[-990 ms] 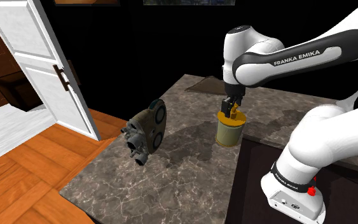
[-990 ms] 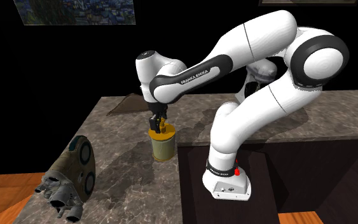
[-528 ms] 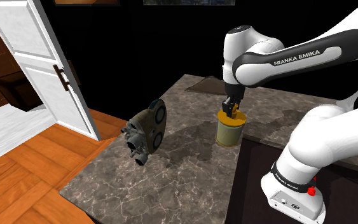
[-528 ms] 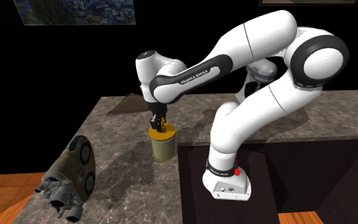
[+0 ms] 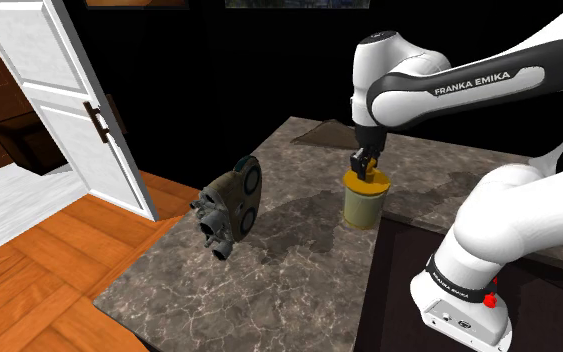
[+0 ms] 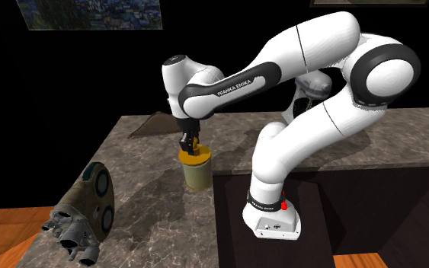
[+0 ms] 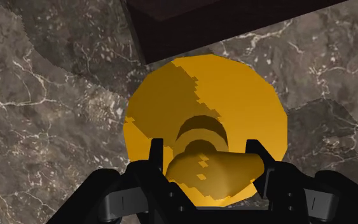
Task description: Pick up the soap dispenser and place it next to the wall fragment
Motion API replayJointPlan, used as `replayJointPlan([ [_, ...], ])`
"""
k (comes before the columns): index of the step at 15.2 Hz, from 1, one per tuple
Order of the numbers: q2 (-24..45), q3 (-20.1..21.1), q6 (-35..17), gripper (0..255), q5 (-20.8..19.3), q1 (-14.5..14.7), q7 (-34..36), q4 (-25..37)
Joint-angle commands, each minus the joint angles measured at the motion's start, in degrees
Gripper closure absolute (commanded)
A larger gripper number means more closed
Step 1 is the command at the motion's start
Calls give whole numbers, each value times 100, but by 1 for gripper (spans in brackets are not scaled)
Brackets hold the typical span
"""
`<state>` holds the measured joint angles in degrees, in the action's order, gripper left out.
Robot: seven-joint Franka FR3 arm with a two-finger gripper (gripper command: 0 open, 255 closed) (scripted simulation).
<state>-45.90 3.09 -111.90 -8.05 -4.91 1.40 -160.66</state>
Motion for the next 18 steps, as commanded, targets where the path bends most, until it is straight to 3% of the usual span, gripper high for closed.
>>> replayJointPlan([
  [1,-46,-1,181,255,10,4,-26,137],
  [18,-184,-6,1537,255,55,0,-228,1370],
])
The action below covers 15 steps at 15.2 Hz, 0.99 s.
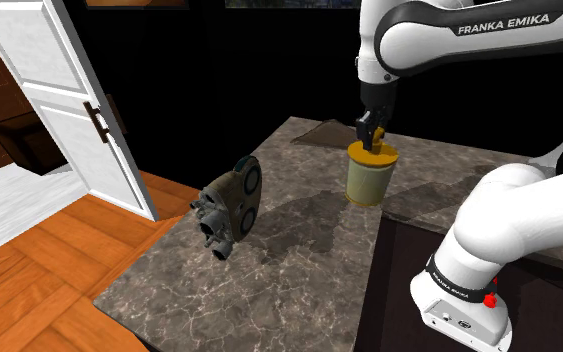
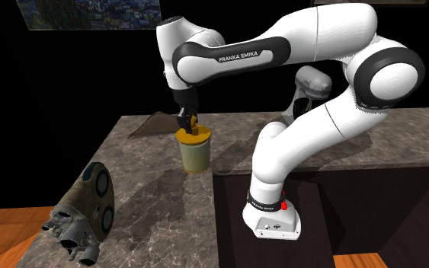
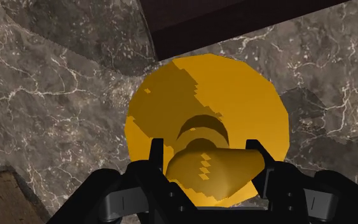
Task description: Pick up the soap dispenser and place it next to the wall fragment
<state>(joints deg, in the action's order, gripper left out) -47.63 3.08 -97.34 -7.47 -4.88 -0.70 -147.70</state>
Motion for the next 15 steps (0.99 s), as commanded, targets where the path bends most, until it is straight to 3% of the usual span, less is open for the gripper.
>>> replayJointPlan([
  [1,-6,-5,156,255,-2,-5,-29,154],
  [15,203,4,1139,255,-2,-36,-174,1358],
])
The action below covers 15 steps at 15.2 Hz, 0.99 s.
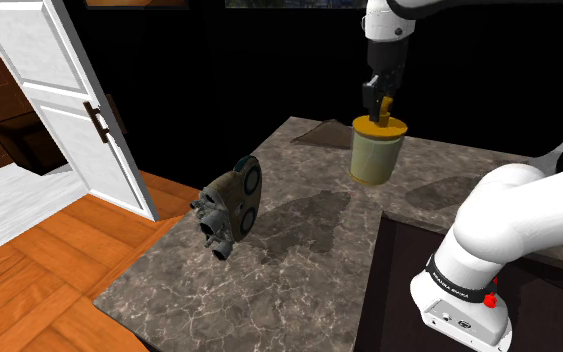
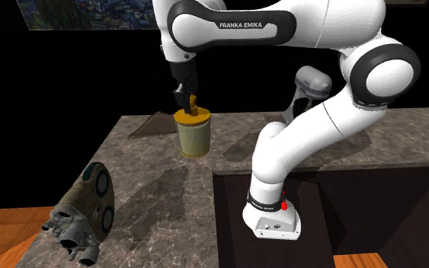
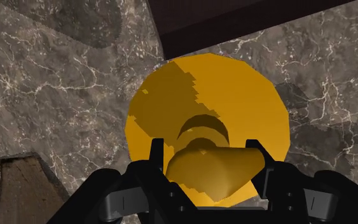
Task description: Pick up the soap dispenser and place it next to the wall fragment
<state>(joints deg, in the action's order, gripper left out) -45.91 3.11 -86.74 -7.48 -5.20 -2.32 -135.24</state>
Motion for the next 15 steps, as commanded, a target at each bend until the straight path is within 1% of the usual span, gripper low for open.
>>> replayJointPlan([
  [1,54,2,146,255,-2,-6,-22,203],
  [15,480,24,1093,255,-27,-52,-164,1588],
])
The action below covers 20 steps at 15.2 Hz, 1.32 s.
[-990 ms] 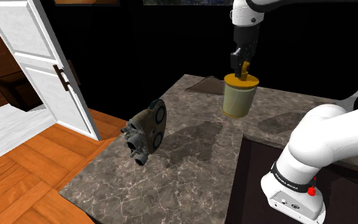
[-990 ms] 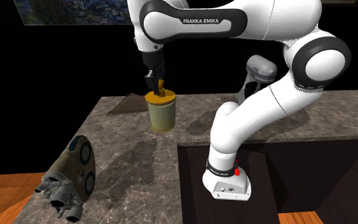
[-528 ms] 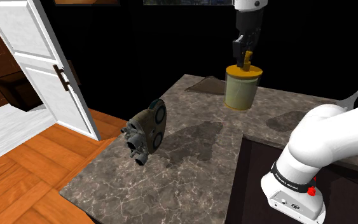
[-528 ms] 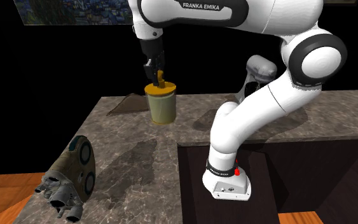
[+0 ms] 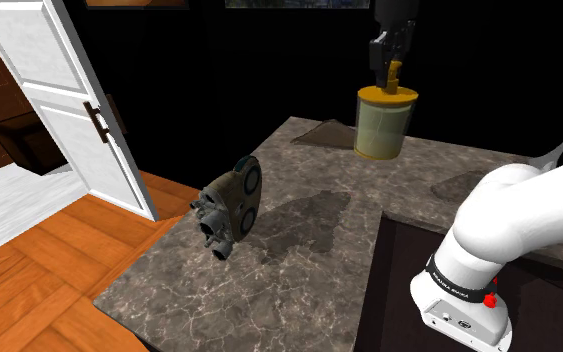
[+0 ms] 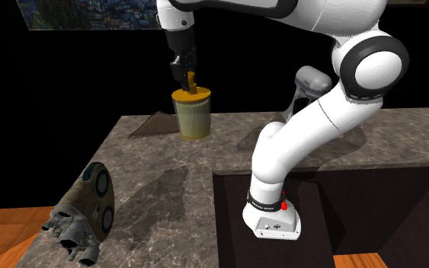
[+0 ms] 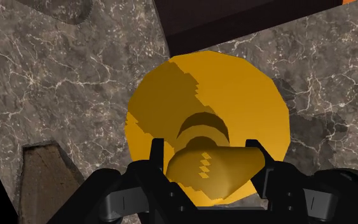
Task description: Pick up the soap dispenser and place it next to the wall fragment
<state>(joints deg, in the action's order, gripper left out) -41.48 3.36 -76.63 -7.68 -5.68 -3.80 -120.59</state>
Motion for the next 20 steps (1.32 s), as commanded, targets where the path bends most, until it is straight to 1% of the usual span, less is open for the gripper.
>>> replayJointPlan([
  [1,75,1,150,255,-9,-9,-27,229],
  [2,88,2,175,255,-10,-10,-31,267],
  [7,1072,-201,-188,255,-162,-100,-240,924],
  [11,1895,-343,-373,255,-236,-167,-412,1593],
  [16,2983,-497,-457,255,-271,-251,-642,2639],
  [20,3932,-600,-380,255,-255,-331,-841,3698],
])
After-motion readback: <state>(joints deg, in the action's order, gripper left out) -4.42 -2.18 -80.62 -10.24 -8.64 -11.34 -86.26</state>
